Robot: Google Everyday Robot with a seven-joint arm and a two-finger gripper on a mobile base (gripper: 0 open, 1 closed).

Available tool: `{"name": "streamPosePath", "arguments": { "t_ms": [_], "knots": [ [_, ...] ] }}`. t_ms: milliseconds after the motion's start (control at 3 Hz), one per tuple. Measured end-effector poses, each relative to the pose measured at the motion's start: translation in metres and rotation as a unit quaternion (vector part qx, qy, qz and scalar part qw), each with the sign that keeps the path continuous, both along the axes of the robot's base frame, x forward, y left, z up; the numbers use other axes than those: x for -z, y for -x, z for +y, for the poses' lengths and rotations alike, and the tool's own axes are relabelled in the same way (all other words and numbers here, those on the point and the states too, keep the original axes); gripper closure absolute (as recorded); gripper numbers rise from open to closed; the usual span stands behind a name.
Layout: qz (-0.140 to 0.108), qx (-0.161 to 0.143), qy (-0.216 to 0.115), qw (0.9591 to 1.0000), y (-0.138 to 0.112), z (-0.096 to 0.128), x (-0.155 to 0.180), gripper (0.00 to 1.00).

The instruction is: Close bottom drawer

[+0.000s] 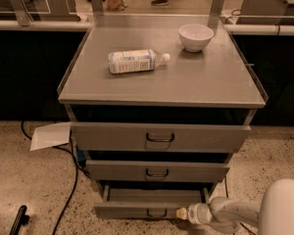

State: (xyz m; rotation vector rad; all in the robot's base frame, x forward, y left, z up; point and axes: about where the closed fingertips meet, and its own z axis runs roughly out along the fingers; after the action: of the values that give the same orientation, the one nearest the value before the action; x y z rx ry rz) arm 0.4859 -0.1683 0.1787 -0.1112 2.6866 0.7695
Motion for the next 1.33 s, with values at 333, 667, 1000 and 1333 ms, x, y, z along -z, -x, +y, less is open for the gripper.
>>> {"name": "streamPosePath", "arguments": {
  "t_ms": [333, 667, 1000, 1333],
  "knots": [
    [-0.008, 0.018, -0.012, 0.9997, -0.006, -0.002, 0.012, 0.61],
    [-0.012, 0.043, -0.025, 0.9987, -0.023, -0.006, 0.026, 0.85],
    [-0.012, 0.043, -0.025, 0.9987, -0.024, -0.006, 0.026, 1.0],
    [-0.042, 0.07, -0.022, 0.9964, -0.065, -0.018, 0.019, 1.0]
  ]
}}
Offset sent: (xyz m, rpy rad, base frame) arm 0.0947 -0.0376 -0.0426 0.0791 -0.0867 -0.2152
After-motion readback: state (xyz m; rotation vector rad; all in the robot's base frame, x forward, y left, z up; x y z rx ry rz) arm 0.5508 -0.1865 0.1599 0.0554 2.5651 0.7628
